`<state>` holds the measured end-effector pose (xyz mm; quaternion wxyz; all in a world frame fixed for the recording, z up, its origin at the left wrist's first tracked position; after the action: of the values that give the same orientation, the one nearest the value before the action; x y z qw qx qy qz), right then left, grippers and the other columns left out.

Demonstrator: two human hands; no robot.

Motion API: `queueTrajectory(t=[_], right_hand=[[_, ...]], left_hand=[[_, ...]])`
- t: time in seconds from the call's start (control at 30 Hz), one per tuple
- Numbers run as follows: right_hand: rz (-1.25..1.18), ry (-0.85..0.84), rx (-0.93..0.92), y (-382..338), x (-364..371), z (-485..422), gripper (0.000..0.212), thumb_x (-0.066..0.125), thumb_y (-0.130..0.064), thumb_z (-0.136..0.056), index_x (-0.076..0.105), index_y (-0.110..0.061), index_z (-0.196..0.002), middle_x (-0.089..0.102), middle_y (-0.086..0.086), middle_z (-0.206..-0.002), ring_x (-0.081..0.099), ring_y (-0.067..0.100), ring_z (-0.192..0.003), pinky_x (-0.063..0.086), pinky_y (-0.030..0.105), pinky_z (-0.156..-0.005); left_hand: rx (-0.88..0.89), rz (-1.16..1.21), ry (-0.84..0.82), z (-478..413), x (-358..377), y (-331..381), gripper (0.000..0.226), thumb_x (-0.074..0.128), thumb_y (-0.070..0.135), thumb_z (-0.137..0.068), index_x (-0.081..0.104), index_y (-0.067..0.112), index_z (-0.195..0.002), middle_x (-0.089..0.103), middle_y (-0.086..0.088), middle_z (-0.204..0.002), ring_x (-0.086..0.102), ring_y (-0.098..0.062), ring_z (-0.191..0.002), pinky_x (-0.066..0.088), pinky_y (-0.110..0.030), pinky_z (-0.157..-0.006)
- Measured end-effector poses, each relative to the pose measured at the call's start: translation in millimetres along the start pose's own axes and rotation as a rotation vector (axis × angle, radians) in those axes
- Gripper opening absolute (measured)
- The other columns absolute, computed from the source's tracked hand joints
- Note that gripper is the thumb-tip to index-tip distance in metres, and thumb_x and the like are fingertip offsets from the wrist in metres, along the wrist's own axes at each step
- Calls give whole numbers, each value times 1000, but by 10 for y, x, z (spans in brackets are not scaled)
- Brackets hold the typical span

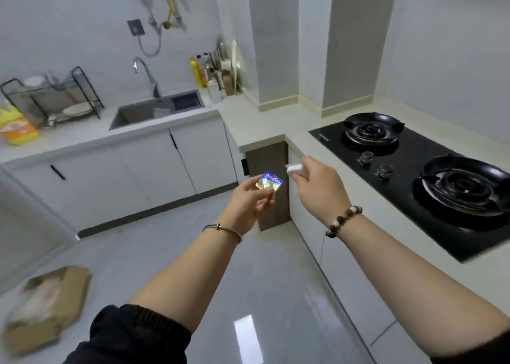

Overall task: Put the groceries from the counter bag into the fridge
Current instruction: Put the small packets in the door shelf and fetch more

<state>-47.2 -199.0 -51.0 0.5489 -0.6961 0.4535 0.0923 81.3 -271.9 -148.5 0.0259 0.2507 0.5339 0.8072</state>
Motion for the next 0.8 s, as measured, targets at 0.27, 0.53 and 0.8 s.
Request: queueTrajectory(t=[0.27, 0.53, 0.8], right_hand=[[-96, -86, -309, -1981, 1389, 199, 10, 53, -12, -91, 60, -6, -95, 66, 10, -86, 59, 29, -78, 48, 39, -65], [-247, -58, -558, -3515, 2086, 588, 17, 54, -2, -88, 60, -6, -103, 64, 7, -90, 57, 21, -76, 43, 31, -61], [-419, -13, -877, -4600, 2118, 793, 18, 61, -8, -86, 62, -4, -104, 67, 6, -84, 59, 18, -68, 48, 29, -57]], left_hand=[[302, -193, 380, 1089, -2051, 1267, 26, 49, -1, -94, 57, 7, -117, 62, -12, -81, 56, -16, -56, 55, -23, -56], [603, -538, 544, 2229, -2997, 2318, 26, 49, -3, -90, 61, 9, -110, 61, -7, -69, 60, -14, -57, 55, -25, -58], [769, -880, 731, 3028, -3435, 3041, 25, 60, 7, -85, 71, 19, -104, 63, 5, -66, 59, -8, -58, 44, -18, -55]])
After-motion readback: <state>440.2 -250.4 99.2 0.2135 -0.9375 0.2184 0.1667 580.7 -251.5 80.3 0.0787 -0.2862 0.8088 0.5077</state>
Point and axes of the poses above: each hand's wrist, its own z-axis away from the middle knuckle, its own x-axis out of the palm, y = z × x, the point moved 10 cm from there along -z, towards the middle knuckle
